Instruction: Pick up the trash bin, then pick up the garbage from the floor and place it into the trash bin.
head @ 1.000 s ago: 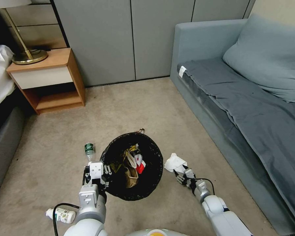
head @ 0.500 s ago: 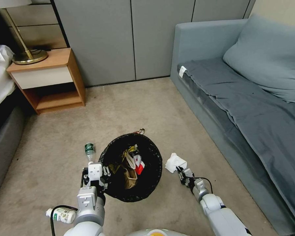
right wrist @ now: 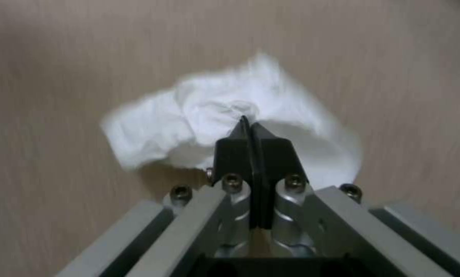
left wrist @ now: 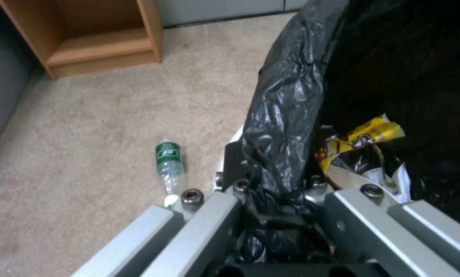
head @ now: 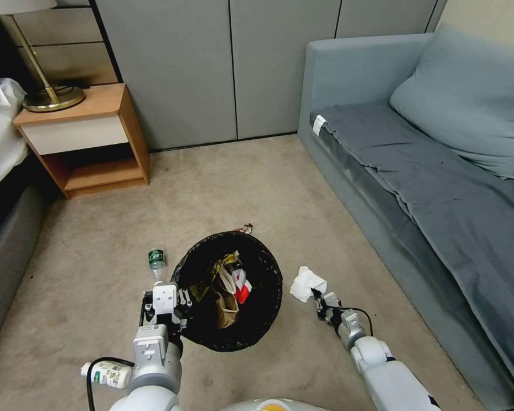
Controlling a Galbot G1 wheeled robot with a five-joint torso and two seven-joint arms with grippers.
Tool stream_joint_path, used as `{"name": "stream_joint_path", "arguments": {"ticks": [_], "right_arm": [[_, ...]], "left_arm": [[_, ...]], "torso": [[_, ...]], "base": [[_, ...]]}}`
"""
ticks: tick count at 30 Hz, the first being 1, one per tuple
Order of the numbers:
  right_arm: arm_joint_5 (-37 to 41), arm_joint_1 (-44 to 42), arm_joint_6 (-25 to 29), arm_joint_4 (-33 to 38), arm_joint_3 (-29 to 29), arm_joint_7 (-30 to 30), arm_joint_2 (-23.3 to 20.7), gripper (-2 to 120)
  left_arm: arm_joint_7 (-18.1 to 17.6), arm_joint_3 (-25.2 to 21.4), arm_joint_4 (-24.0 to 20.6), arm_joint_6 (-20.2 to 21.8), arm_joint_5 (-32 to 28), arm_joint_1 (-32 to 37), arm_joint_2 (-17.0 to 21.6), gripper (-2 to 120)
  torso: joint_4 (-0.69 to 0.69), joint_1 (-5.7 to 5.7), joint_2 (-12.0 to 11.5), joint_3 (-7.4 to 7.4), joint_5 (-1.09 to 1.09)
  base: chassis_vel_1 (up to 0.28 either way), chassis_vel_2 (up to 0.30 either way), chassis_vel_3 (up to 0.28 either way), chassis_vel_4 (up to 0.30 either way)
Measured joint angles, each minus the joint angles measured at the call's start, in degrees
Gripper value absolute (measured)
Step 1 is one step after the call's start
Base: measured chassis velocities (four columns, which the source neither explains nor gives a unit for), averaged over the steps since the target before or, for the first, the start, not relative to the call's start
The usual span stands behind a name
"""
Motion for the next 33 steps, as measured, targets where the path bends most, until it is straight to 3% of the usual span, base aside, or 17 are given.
{"name": "stream_joint_path", "arguments": {"ticks": [2, 3, 6, 7, 9, 10, 12, 13, 16, 17, 20, 24, 27, 33], "right_arm": [[0.8, -2.9, 0.0, 7.5, -0.1, 0.8, -0.6, 0], [0.8, -2.9, 0.0, 7.5, -0.1, 0.8, -0.6, 0], [1.9, -9.0, 0.0, 23.3, 0.3, 1.8, -1.5, 0], [1.9, -9.0, 0.0, 23.3, 0.3, 1.8, -1.5, 0], [2.1, -13.1, 0.0, 33.6, 1.1, 2.2, -1.9, 0], [2.1, -13.1, 0.0, 33.6, 1.1, 2.2, -1.9, 0], [2.5, -17.2, 0.0, 45.0, 2.0, 2.6, -2.4, 0], [2.5, -17.2, 0.0, 45.0, 2.0, 2.6, -2.4, 0], [2.9, -20.5, 0.0, 56.9, 2.2, 2.4, -2.9, 0], [2.9, -20.5, 0.0, 56.9, 2.2, 2.4, -2.9, 0], [3.8, -24.2, 0.4, 67.7, 0.7, 0.3, -3.9, 0], [2.9, -28.3, 2.0, 74.7, -1.6, -1.7, -5.0, 0], [0.8, -31.9, 3.7, 76.1, -3.6, -2.6, -6.1, 0], [-3.5, -35.2, 6.1, 70.8, -7.8, -2.7, -7.0, 0]], "left_arm": [[0.0, -0.1, 0.0, 0.1, -0.3, -0.4, 0.1, 0], [0.0, -0.1, 0.0, 0.1, -0.3, -0.4, 0.1, 0], [0.0, 0.0, 0.6, 0.2, -0.7, -1.0, 0.4, 0], [0.0, 0.0, 0.6, 0.2, -0.7, -1.0, 0.4, 0], [-0.1, -0.1, 0.8, 0.3, -0.8, -1.3, 0.6, 0], [-0.1, -0.1, 0.8, 0.3, -0.8, -1.3, 0.6, 0], [-0.1, 0.0, 0.9, 0.3, -1.0, -1.5, 0.7, 0], [-0.1, 0.0, 0.9, 0.3, -1.0, -1.5, 0.7, 0], [-0.1, 0.2, 1.0, 0.3, -1.0, -1.5, 0.8, 0], [-0.1, 0.2, 1.0, 0.3, -1.0, -1.5, 0.8, 0], [-0.2, 0.7, 1.2, 0.3, -0.9, -1.5, 0.7, 0], [-0.2, 0.8, 1.4, 0.3, -0.7, -1.5, 0.7, 0], [-0.2, 0.9, 1.4, 0.3, -0.7, -1.7, 0.7, 0], [-0.2, 1.4, 1.4, 0.4, -0.7, -1.7, 0.7, 0]], "torso": [[0.01, 0.0, 0.0, 0.0, 0.02], [0.01, 0.0, 0.0, 0.0, 0.02], [0.01, 0.0, 0.0, 0.0, 0.02], [0.01, 0.0, 0.0, 0.0, 0.02], [0.03, 0.0, 0.0, 0.0, 0.01], [0.03, 0.0, 0.0, 0.0, 0.01], [0.01, 0.0, 0.0, 0.0, 0.02], [0.01, 0.0, 0.0, 0.0, 0.02], [0.03, 0.0, 0.0, 0.0, 0.02], [0.03, 0.0, 0.0, 0.0, 0.02], [0.03, 0.0, 0.0, 0.0, 0.03], [0.03, -0.01, 0.0, -0.01, 0.02], [0.02, 0.0, 0.0, -0.01, 0.02], [0.02, 0.0, 0.0, 0.0, 0.03]], "base": [[0.0, 0.0, 0.0, 0.0], [0.0, 0.0, 0.0, 0.0], [0.0, 0.0, 0.0, 0.0], [0.0, 0.0, 0.0, 0.0], [0.0, 0.0, 0.0, 0.0], [0.0, 0.0, 0.0, 0.0], [0.0, 0.0, 0.0, 0.0], [0.0, 0.0, 0.0, 0.0], [0.0, 0.0, 0.0, 0.0], [0.0, 0.0, 0.0, 0.0], [0.0, 0.0, 0.0, 0.0], [0.0, 0.0, 0.0, 0.0], [0.0, 0.0, 0.0, 0.0], [0.0, 0.0, 0.0, 0.0]]}}
